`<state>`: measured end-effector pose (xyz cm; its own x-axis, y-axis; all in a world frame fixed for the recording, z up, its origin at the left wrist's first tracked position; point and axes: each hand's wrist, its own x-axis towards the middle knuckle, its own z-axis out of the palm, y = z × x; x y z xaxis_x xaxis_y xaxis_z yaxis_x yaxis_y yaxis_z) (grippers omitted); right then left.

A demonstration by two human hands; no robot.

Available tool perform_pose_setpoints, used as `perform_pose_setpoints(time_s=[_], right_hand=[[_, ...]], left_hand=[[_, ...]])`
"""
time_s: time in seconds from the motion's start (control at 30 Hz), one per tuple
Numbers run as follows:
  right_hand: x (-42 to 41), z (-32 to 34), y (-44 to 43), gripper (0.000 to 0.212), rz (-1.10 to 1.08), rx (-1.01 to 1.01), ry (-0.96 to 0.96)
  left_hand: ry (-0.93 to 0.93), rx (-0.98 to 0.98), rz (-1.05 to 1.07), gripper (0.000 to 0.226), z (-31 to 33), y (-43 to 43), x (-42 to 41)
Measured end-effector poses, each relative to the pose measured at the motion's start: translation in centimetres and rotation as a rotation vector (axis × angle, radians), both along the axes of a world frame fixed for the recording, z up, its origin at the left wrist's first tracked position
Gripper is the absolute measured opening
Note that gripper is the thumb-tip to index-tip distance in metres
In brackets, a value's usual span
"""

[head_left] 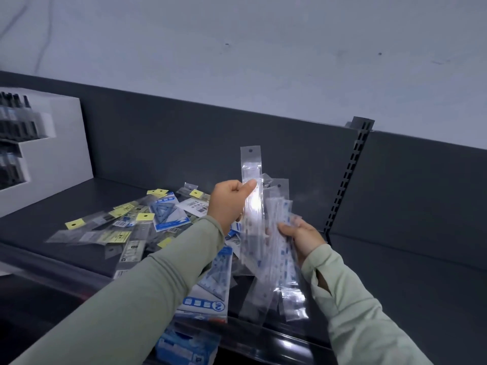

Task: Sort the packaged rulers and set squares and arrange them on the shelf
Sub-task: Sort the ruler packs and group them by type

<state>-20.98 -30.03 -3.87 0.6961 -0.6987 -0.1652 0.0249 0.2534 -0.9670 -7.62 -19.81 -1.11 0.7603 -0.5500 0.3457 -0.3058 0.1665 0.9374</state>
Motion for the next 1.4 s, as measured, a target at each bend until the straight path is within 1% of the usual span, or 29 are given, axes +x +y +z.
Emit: perform_pose_setpoints(time_s=[0.13, 0.23, 0.3, 0.47, 0.6, 0.67, 0.7, 0.8, 0.83, 0.9, 0.97, 1.0, 1.03, 1.1, 1.13, 1.17, 1.2, 1.23, 1.27, 1.3, 1.33, 1.4], right_hand=[[0.6, 0.1, -0.3, 0.015, -0.016, -0.004, 0.022], [1.5, 0.1, 0.0, 0.014, -0.013, -0.009, 0.02], [2.1, 0.1, 0.3, 0.016, -0.016, -0.004, 0.018], [2.3, 0.4, 1.0, 0.022, -0.018, 0.112, -0.044], [2.2, 0.3, 1.1, 0.029, -0.049, 0.148, -0.067], [1.8, 0.5, 1.3, 0.026, -0.002, 0.158, -0.103], [1.6, 0.6, 1.5, 0.024, 0.044, 0.152, -0.123], [1.0, 0.7, 2.0, 0.029, 0.15, 0.116, -0.141], [0.9, 0.6, 1.9, 0.026, 0.158, 0.096, -0.128], [0.5, 0.4, 1.6, 0.022, 0.133, 0.037, -0.074], [0.2, 0.5, 1.1, 0.024, 0.061, 0.009, -0.019], [0.0, 0.4, 0.6, 0.024, 0.007, 0.014, 0.004], [-0.2, 0.2, 0.0, 0.024, -0.049, 0.017, 0.033], [-0.6, -0.4, -1.2, 0.022, -0.135, 0.027, 0.101], [-0.8, -0.7, -1.8, 0.022, -0.169, 0.029, 0.138], [-1.1, -1.0, -2.1, 0.023, -0.191, 0.024, 0.176], [-1.3, -1.3, -2.5, 0.026, -0.208, 0.014, 0.218], [-1.5, -1.7, -2.9, 0.028, -0.219, -0.004, 0.259], [-1.7, -2.0, -3.1, 0.027, -0.228, -0.022, 0.299], [-1.9, -2.3, -3.4, 0.025, -0.235, -0.034, 0.321], [-2.0, -2.7, -3.8, 0.024, -0.245, -0.043, 0.342], [-2.2, -3.0, -4.1, 0.026, -0.247, -0.042, 0.373]], left_hand=[[-0.001, -0.027, 0.027, 0.052, -0.2, -0.4, 0.3], [-0.016, 0.007, 0.03, 0.046, -0.7, -0.9, 0.1], [-0.013, 0.057, 0.025, 0.045, -1.4, -1.5, -0.2], [-0.045, 0.207, 0.068, 0.049, -2.5, -2.2, -0.7], [0.028, 0.207, 0.053, 0.05, -2.6, -2.6, -0.6], [0.028, 0.221, 0.048, 0.051, -2.6, -2.7, -0.8], [0.009, 0.247, 0.046, 0.051, -2.6, -2.7, -0.9], [-0.033, 0.352, 0.015, 0.054, -2.0, -2.6, -1.2], [-0.047, 0.398, 0.003, 0.057, -1.8, -2.5, -1.3], [-0.045, 0.478, -0.026, 0.061, -1.3, -2.2, -1.3], [-0.021, 0.498, -0.04, 0.062, -0.9, -1.8, -0.9], [-0.043, 0.512, -0.032, 0.059, -1.0, -1.6, -0.3], [-0.103, 0.553, -0.018, 0.053, -1.1, -1.3, 0.3], [-0.347, 0.744, -0.015, 0.029, -1.7, -1.0, 2.0], [-0.464, 0.852, -0.07, 0.018, -2.2, -0.8, 2.6], [-0.553, 0.952, -0.159, 0.021, -2.7, -0.7, 3.1], [-0.619, 1.04, -0.282, 0.038, -3.3, -0.6, 3.4], [-0.649, 1.122, -0.393, 0.061, -3.8, -0.4, 3.5], [-0.682, 1.214, -0.459, 0.079, -4.2, -0.3, 3.3], [-0.739, 1.278, -0.484, 0.091, -4.5, -0.2, 3.0], [-0.803, 1.312, -0.483, 0.096, -4.8, -0.2, 2.7], [-0.897, 1.31, -0.467, 0.097, -4.7, -0.3, 2.0]])
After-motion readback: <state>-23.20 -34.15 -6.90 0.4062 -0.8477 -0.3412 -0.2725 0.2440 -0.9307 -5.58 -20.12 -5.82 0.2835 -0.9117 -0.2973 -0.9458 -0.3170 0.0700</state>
